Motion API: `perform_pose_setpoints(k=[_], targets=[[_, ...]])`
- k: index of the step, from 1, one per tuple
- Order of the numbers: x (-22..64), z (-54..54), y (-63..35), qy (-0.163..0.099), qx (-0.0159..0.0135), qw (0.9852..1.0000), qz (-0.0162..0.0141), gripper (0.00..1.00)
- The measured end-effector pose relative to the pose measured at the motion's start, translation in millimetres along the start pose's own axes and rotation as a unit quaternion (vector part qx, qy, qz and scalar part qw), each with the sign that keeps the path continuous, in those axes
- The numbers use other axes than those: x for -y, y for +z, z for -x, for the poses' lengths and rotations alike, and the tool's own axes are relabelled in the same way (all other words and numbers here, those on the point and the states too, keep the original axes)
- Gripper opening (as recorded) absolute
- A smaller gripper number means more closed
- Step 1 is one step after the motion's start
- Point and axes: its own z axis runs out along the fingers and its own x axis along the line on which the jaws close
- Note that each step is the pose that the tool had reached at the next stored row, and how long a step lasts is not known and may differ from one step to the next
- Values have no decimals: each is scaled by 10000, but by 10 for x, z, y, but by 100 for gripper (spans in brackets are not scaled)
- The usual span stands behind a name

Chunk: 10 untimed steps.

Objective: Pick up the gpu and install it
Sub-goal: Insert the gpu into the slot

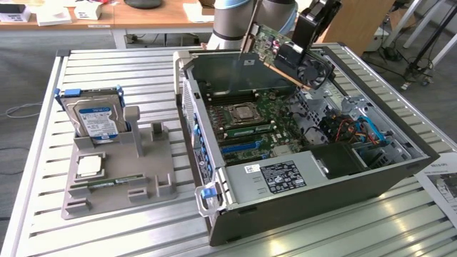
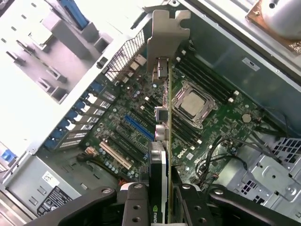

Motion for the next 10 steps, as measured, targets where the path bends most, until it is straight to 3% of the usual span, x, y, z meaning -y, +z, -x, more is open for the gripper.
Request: perform_pose_setpoints(k=[5, 10], targets=[[0, -1, 1, -303, 48, 9995, -1, 27], [-1, -1, 0, -604, 91, 9981, -3, 27]])
